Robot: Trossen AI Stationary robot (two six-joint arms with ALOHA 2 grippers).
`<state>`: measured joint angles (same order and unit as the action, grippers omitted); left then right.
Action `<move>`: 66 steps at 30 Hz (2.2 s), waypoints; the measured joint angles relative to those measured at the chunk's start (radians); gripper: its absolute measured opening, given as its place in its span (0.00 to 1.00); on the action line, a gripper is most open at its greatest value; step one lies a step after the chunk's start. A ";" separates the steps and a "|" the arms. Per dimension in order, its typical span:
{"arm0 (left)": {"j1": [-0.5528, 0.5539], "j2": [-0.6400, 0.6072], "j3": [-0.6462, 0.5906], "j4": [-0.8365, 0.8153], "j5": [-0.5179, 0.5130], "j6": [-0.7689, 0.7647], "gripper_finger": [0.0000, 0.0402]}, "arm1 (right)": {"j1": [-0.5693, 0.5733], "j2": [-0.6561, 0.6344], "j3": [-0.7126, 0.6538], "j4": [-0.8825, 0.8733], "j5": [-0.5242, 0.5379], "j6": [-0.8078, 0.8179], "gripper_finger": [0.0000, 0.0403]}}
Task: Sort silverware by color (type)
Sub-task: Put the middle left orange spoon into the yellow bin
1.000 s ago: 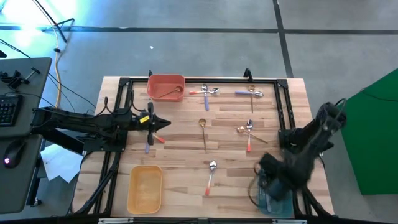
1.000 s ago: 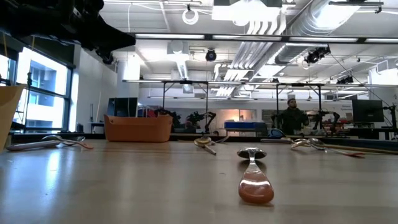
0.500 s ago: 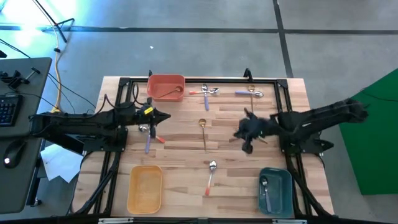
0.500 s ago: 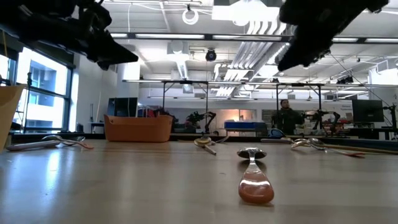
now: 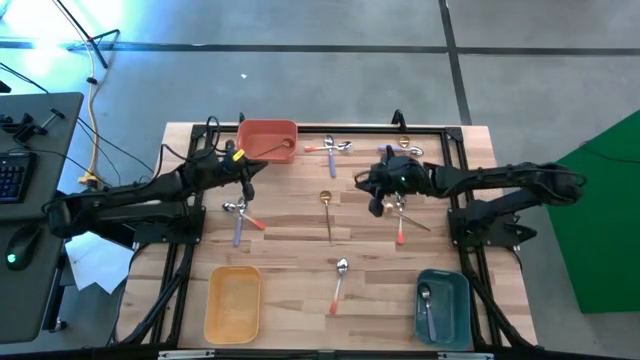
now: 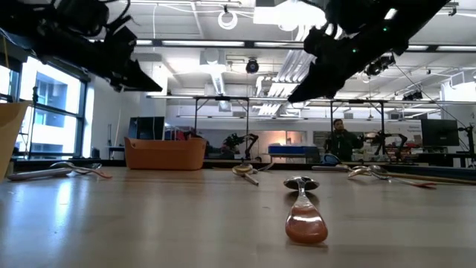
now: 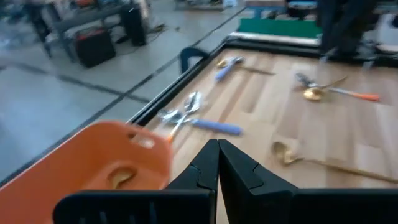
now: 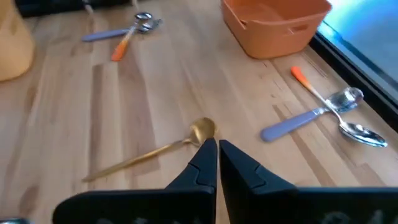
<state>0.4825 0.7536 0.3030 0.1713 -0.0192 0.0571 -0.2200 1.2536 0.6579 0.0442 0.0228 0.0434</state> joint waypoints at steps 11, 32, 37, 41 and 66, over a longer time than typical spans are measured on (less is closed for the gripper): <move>0.028 0.182 0.100 -0.173 0.218 0.089 0.00 | -0.115 0.108 0.031 0.099 -0.143 -0.241 0.00; -0.369 0.517 0.619 -1.059 -0.001 0.138 0.02 | -0.297 0.148 0.031 0.457 -0.690 -0.287 0.00; -0.420 0.598 0.619 -1.154 -0.011 0.138 0.14 | -0.254 0.149 0.023 0.386 -0.687 -0.312 0.00; -0.431 0.650 0.619 -1.137 -0.017 0.185 0.27 | -0.237 0.149 -0.012 0.454 -0.686 -0.308 0.00; -0.376 0.915 0.505 -1.081 -0.051 0.278 0.28 | -0.248 0.119 -0.072 0.550 -0.686 -0.228 0.00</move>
<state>0.1066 1.6690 0.8081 -0.9094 -0.0703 0.3347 -0.4683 1.3727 0.5858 0.5945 -0.6627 -0.1851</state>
